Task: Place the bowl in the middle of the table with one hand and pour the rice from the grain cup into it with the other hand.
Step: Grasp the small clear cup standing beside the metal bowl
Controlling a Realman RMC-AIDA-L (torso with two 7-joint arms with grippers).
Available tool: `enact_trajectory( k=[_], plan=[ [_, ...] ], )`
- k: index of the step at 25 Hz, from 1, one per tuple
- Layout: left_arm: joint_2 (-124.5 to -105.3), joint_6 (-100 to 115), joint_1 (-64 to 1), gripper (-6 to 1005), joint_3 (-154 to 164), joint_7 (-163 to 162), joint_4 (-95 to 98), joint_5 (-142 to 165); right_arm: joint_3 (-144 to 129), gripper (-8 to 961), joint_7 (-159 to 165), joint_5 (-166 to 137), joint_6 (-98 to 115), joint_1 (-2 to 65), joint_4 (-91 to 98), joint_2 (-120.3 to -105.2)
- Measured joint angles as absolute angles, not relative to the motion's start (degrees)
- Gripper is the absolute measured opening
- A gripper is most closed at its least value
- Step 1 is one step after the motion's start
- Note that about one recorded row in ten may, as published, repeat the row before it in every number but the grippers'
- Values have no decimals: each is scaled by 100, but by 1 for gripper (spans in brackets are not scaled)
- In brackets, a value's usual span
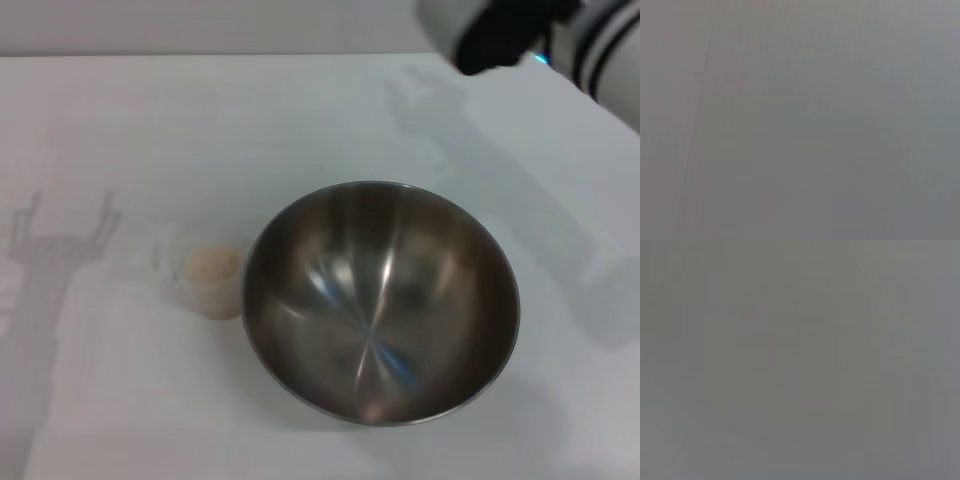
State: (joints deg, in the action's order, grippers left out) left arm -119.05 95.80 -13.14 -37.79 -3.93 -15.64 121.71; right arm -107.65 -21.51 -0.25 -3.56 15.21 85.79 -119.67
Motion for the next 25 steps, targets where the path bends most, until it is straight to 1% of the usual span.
enact_trajectory(
  k=[1, 2, 4, 5, 6, 9, 11, 12, 15, 16, 20, 25],
  plan=[
    [-11903, 9580, -1310, 834, -3779, -400, -1564, 12172, -10722, 389, -1946, -20, 236, 1409, 8345, -11967],
    [-11903, 9580, -1310, 833, -3779, -400, -1564, 12172, -10722, 389, -1946, -20, 236, 1409, 8345, -11967],
    [-11900, 9580, -1296, 832, -3779, -412, -1565, 12172, -10592, 389, -1450, 29, 1388, 1256, 7746, -11964],
    [-11900, 9580, -1286, 831, -3779, -417, -1564, 12175, -10449, 389, -942, 97, 2516, 1180, 7072, -11960],
    [-11900, 9580, -1286, 831, -3779, -417, -1564, 12175, -10449, 389, -942, 97, 2516, 1180, 7072, -11960],
    [-11900, 9595, -1234, 829, -3765, -423, -1564, 12196, -10308, 389, -243, 404, 4239, 1177, 5889, -11945],
    [-11899, 9650, -1158, 827, -3635, -429, -1564, 12205, -10262, 389, 438, 1077, 6263, 1471, 4002, -11919],
    [-11899, 9650, -1158, 827, -3635, -429, -1564, 12205, -10262, 389, 438, 1077, 6263, 1471, 4002, -11919],
    [-11900, 9685, -1090, 825, -3482, -429, -1564, 12209, -10255, 389, 814, 1371, 7146, 1814, 2684, -11915],
    [-11900, 9685, -1090, 824, -3482, -429, -1564, 12209, -10255, 389, 814, 1371, 7146, 1814, 2684, -11915],
    [-11909, 9730, -863, 822, -3018, -417, -1565, 12211, -10225, 388, 1255, 1679, 7572, 2216, 1654, -11916],
    [-11909, 9684, -817, 818, -2953, -396, -1565, 12208, -9867, 388, 1279, 1696, 7569, 2284, 1568, -11924]
  ],
)
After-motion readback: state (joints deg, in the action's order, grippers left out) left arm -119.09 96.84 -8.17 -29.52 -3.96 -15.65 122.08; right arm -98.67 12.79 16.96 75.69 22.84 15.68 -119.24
